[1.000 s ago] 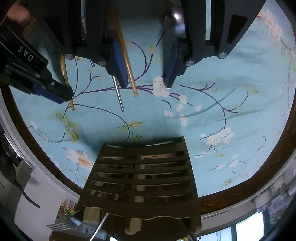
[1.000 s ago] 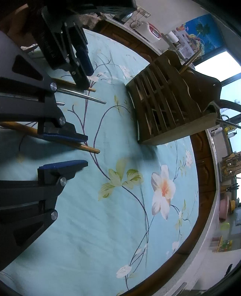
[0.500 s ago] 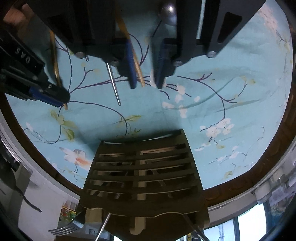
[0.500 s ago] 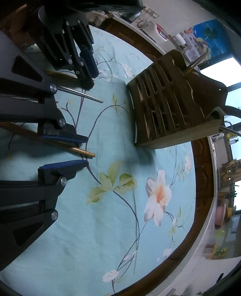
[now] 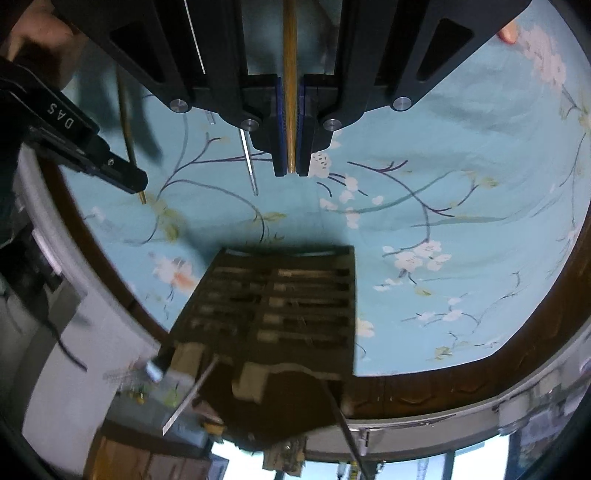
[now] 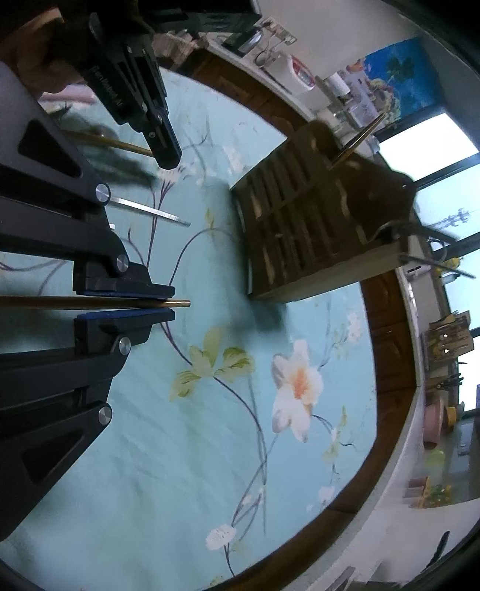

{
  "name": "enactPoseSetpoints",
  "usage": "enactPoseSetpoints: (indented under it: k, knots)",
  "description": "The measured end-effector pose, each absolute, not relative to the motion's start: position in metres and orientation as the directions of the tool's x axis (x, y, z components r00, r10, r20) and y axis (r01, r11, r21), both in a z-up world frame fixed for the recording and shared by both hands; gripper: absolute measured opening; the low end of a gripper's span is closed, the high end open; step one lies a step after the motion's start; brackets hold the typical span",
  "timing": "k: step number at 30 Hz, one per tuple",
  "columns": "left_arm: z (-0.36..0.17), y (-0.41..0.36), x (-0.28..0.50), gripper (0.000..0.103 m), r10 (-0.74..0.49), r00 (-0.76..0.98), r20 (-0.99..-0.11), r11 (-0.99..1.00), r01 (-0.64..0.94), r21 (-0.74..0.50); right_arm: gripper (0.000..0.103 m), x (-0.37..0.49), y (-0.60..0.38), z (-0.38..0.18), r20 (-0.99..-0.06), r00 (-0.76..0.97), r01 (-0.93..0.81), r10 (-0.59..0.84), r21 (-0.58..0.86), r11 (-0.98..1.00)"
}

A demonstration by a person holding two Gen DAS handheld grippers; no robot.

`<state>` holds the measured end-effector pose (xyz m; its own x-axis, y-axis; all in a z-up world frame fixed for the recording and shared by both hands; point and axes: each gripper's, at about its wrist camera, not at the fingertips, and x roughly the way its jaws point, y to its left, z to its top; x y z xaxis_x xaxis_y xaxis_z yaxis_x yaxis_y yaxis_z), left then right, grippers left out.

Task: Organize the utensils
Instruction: 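Lift both held chopsticks and carry them over the wooden caddy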

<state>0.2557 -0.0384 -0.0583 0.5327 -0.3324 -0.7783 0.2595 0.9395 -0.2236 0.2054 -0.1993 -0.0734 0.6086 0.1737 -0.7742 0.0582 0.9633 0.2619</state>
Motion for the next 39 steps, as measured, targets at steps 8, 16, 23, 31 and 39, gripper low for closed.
enactPoseSetpoints:
  k: [8,16,23,31,39]
  knots:
    - [-0.019,-0.007,0.22,0.003,-0.366,0.586,-0.722,0.93,0.244,-0.274,0.005,0.19,-0.193,-0.04,-0.722,0.66,0.017,0.208,0.291,0.957]
    - [0.011,0.019,0.182,0.003,-0.379,0.627,-0.68,0.925,0.24,-0.294,0.005,0.171,-0.189,-0.008,-0.676,0.704,-0.01,0.216,0.294,0.956]
    - [0.039,0.04,0.155,0.003,-0.387,0.672,-0.631,0.92,0.239,-0.309,0.005,0.157,-0.187,0.02,-0.629,0.745,-0.032,0.222,0.298,0.954]
    - [0.065,0.061,0.133,0.003,-0.384,0.729,-0.567,0.917,0.228,-0.328,0.005,0.149,-0.186,0.042,-0.581,0.784,-0.049,0.218,0.292,0.955]
    - [0.081,0.076,0.121,0.003,-0.394,0.771,-0.5,0.905,0.229,-0.36,0.005,0.149,-0.188,0.058,-0.545,0.809,-0.063,0.221,0.293,0.954]
